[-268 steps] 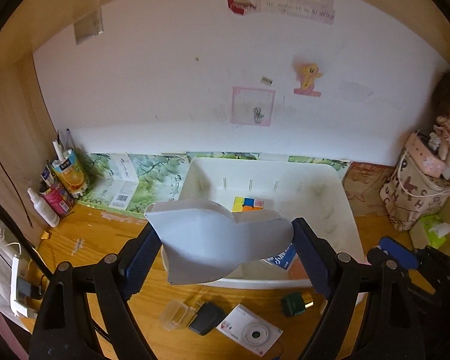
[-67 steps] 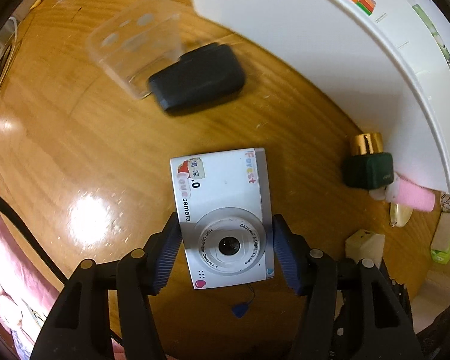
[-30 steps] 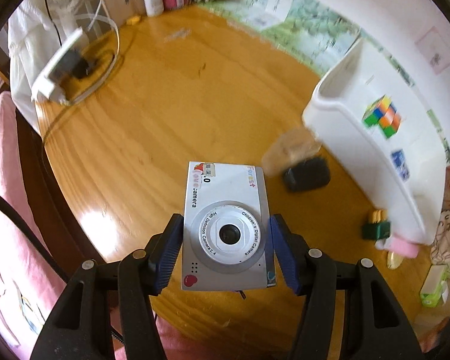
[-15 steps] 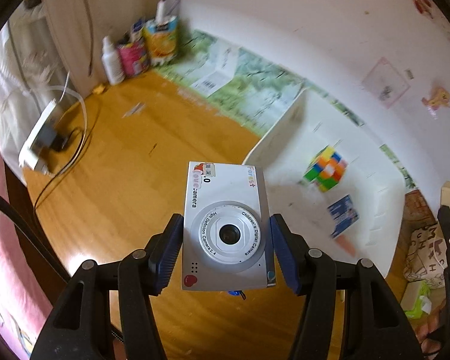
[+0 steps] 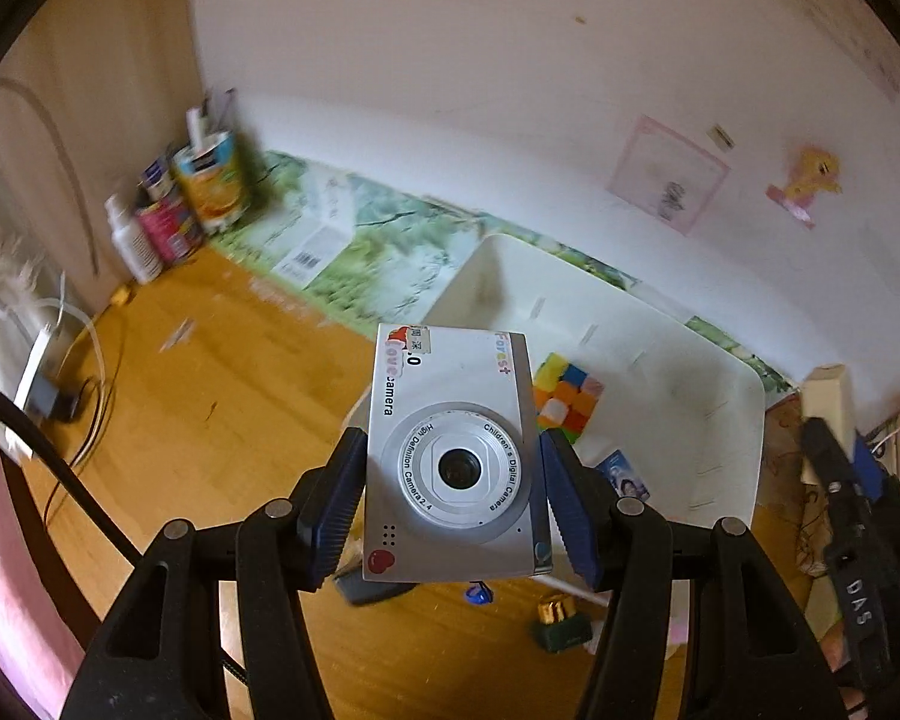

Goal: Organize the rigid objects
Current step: 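Lift the white gadget with the left tool while the right tool carries the beige box over the bin, then open both tools to drop the white lens gadget and beige box into the bin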

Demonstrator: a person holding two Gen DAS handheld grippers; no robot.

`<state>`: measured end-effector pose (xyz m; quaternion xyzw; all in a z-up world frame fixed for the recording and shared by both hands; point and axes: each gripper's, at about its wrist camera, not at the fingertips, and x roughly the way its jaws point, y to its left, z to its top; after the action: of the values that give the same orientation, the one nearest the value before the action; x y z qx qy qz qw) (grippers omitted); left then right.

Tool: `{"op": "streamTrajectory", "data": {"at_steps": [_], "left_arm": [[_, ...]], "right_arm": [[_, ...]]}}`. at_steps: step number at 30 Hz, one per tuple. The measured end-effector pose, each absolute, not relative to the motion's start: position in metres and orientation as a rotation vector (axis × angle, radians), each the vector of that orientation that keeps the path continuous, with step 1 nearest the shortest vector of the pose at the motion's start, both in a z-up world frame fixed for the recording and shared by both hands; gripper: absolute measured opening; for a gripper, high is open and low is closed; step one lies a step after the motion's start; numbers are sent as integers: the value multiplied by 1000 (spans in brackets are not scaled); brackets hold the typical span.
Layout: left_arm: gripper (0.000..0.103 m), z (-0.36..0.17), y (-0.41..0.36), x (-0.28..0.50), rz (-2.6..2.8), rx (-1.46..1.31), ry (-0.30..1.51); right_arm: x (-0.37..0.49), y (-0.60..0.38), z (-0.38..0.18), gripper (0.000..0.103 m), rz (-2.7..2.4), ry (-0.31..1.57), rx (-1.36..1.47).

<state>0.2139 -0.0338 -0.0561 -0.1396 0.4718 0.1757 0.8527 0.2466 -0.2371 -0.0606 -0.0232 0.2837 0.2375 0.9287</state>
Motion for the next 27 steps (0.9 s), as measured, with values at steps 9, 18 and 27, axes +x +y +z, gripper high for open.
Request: {"op": "streamTrajectory", "data": {"at_steps": [9,18,27], "left_arm": [[62,-101,-53,255,330,-257,1119],[62,-133,-62,276,329,-300,1165],[62,-134,-67,282,381,-274,1128]], "right_arm": [[278,-243,-102,42,493,682,-5],[285,-260,-139,42,494,778,9],[273,-267,-152,47,515,794,12]]}}
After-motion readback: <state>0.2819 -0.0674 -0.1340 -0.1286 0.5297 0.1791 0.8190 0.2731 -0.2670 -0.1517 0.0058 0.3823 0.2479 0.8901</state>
